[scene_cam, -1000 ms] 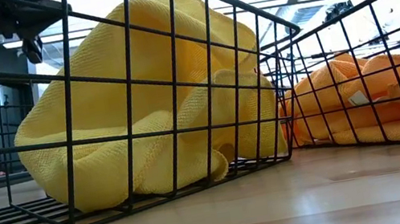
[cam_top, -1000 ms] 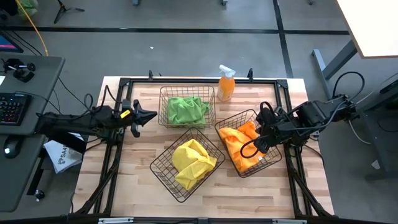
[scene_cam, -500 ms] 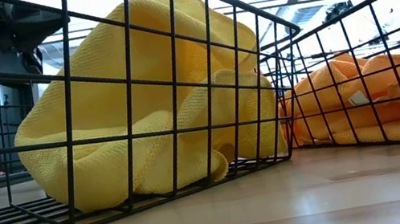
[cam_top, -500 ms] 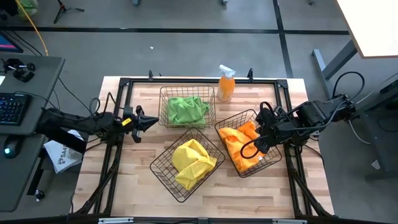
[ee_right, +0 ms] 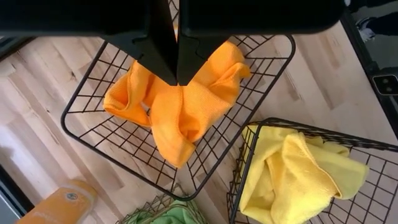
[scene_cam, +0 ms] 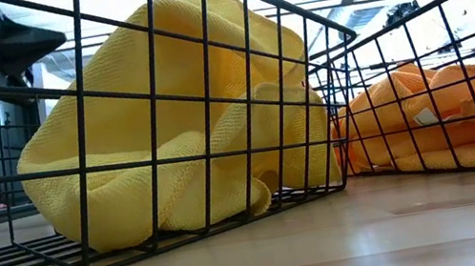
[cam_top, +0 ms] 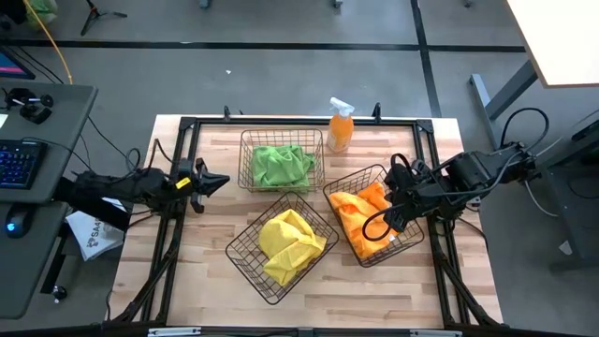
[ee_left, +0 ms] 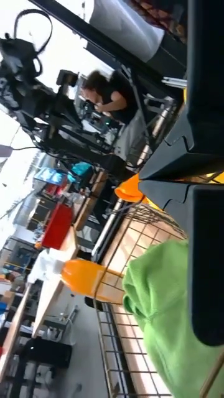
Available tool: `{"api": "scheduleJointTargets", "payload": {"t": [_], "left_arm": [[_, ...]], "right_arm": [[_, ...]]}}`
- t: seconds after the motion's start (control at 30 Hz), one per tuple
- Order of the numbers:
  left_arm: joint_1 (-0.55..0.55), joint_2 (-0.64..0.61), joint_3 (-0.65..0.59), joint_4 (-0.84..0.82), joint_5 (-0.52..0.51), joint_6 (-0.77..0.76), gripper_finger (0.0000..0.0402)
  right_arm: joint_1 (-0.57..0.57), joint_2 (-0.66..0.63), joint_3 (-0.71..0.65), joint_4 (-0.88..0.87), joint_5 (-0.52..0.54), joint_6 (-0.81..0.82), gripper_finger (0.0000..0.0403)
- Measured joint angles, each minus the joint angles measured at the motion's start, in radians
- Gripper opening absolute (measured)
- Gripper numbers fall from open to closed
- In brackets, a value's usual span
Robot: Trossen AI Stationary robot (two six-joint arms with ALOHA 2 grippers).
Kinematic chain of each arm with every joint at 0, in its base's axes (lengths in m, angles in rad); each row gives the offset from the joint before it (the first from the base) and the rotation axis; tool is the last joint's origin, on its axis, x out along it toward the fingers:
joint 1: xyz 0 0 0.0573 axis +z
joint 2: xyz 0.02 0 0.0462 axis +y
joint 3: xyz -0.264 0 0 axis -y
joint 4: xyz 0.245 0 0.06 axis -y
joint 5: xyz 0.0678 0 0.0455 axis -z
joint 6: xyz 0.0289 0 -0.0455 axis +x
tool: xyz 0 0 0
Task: Sort microfiber towel by color & place in baskets
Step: Return to Home Position
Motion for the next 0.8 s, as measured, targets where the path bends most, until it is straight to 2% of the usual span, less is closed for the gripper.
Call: {"api": "scheduleJointTargets", "payload": {"t": [0.17,0.4,0.67,0.8], "left_arm": [[0.000,-0.058,-0.013,0.013,-0.013,0.002,0.0000],[0.000,-0.057,-0.145,0.248,0.009,0.002,0.0000],[0.000,-0.058,-0.143,0.263,0.075,0.060,0.0000],[0.000,-0.057,-0.143,0.185,0.083,0.060,0.0000]], "right_arm": [[0.000,0.000,0.000,0.000,0.020,-0.009,0.0000],[0.000,0.000,0.000,0.000,0.027,0.000,0.0000],[0.000,0.000,0.000,0.021,0.017,0.018,0.0000],[0.000,0.000,0.000,0.031,0.017,0.018,0.0000]]}}
